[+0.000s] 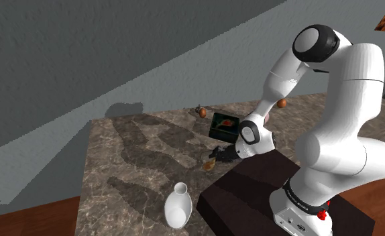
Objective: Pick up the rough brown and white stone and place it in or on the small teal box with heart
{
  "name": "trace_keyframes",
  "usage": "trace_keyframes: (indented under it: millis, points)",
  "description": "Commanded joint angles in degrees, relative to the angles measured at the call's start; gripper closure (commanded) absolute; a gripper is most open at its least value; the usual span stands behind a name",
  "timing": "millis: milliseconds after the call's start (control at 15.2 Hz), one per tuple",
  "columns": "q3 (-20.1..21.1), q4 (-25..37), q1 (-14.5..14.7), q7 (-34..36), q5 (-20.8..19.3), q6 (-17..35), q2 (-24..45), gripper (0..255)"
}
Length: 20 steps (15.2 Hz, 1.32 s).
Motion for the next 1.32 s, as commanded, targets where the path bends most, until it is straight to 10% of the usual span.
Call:
trace_keyframes:
  millis: [0, 1254]
  points:
    - [0.9, -0.9, -0.5, 0.9, -0.2, 0.5, -1.7, 255]
    - [15.9, -11.4, -8.1, 23.2, -7.7, 5.0, -25.3, 255]
